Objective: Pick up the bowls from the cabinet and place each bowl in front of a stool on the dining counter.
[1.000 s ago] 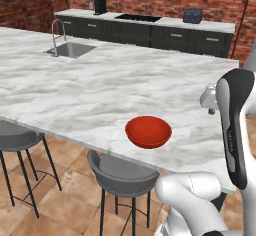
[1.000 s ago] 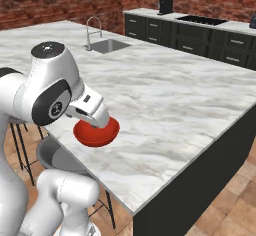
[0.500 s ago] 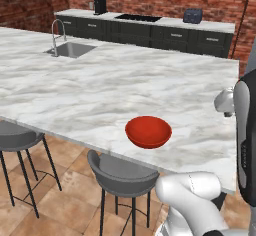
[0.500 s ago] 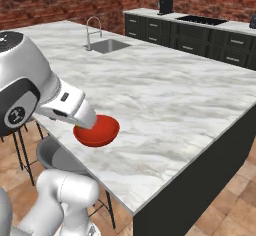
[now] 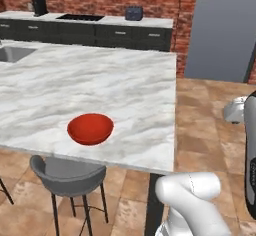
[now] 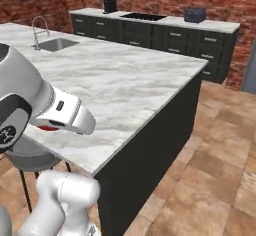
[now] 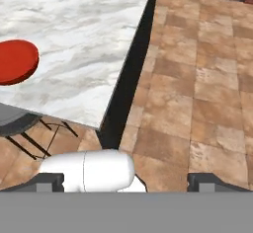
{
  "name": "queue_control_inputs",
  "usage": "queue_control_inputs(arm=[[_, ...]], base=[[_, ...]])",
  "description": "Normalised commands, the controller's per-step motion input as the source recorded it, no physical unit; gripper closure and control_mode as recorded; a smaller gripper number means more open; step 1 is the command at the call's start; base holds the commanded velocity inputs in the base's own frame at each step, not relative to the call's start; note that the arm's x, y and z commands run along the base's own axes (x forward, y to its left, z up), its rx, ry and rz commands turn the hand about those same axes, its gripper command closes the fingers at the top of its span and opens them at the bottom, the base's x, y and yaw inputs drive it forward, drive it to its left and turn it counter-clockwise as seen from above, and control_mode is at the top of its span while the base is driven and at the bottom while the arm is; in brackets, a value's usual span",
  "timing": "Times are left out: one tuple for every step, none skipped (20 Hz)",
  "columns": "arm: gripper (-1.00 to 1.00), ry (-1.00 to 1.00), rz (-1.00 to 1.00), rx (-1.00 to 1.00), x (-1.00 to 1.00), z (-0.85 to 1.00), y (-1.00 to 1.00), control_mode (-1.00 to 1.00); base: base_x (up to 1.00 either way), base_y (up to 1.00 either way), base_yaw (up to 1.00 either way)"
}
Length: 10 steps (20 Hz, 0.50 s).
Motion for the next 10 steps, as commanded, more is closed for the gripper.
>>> queue_control_inputs(arm=[[-1.0,0.0,0.0,0.0,0.0,0.0,0.0,1.0],[-1.0,0.0,0.0,0.0,0.0,0.0,0.0,1.0],[-1.0,0.0,0.0,0.0,0.0,0.0,0.0,1.0],[-1.0,0.0,0.0,0.0,0.0,0.0,0.0,1.0],[-1.0,0.0,0.0,0.0,0.0,0.0,0.0,1.0],[-1.0,0.0,0.0,0.0,0.0,0.0,0.0,1.0],[-1.0,0.0,0.0,0.0,0.0,0.0,0.0,1.0],[-1.0,0.0,0.0,0.0,0.0,0.0,0.0,1.0],[-1.0,0.0,0.0,0.0,0.0,0.0,0.0,1.0],[-1.0,0.0,0.0,0.0,0.0,0.0,0.0,1.0]], base=[[0.0,-0.45,-0.85],[0.0,-0.23,-0.89],[0.0,0.0,-0.95],[0.0,-0.07,-0.93],[0.0,-0.27,-0.89],[0.0,-0.66,-0.79],[0.0,-1.0,-0.71],[0.02,-1.0,-0.57],[0.03,-1.0,-0.45],[0.26,-1.0,-0.37]])
